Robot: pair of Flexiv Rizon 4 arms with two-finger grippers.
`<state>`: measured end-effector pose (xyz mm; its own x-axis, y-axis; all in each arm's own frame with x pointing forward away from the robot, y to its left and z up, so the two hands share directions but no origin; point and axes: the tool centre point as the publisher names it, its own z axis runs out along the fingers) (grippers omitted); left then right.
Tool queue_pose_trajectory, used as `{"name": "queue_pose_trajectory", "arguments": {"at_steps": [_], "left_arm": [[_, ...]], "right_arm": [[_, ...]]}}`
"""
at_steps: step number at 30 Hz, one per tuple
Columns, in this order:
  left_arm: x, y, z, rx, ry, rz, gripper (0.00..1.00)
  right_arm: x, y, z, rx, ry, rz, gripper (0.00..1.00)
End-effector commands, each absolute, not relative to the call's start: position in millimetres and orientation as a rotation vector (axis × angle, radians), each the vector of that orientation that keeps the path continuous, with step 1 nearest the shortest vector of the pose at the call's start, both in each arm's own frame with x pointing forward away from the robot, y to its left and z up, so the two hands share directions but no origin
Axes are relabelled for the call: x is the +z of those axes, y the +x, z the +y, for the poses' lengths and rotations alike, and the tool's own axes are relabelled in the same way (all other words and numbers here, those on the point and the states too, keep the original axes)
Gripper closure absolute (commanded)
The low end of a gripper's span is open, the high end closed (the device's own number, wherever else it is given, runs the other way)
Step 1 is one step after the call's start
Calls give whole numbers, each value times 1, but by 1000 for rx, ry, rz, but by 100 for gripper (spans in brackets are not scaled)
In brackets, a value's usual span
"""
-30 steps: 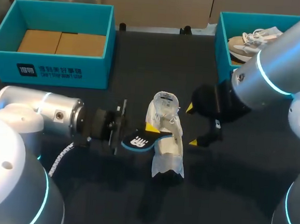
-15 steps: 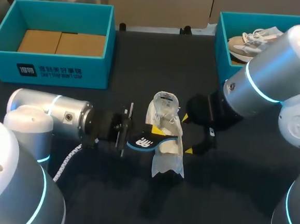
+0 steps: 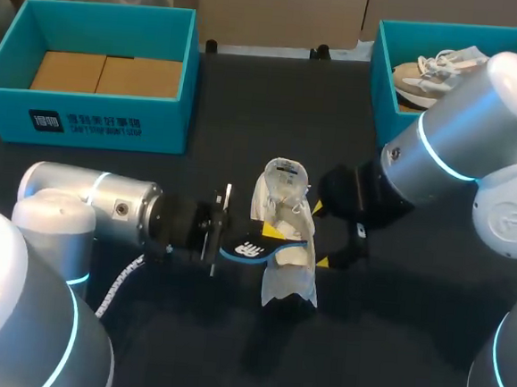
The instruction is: Take the shoe out of the shoebox, open the shoe tongue, remove and reinsert the insole, then place the shoe into the shoebox
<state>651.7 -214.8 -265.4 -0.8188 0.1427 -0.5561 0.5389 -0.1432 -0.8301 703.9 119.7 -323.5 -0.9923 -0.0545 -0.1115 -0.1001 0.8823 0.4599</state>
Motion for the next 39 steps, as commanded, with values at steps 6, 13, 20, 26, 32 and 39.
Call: {"name": "queue_pose_trajectory", "arguments": {"at_steps": [6,13,20,26,32,39], "left_arm": [[-266,652,-216,-2045,769,1846,100],[-267,651,-221,-2051,727,1810,100],[-271,650,-227,-2067,687,1797,100],[-271,648,-235,-2072,675,1806,100],[-276,651,-239,-2077,666,1818,100],[-283,654,-242,-2071,666,1837,100]], "right_arm": [[-324,704,121,727,-120,2954,0],[-324,704,121,727,-120,2954,0],[-324,704,121,727,-120,2954,0],[-324,704,121,727,-120,2954,0],[-324,704,121,727,-120,2954,0],[-324,704,121,727,-120,2954,0]]}}
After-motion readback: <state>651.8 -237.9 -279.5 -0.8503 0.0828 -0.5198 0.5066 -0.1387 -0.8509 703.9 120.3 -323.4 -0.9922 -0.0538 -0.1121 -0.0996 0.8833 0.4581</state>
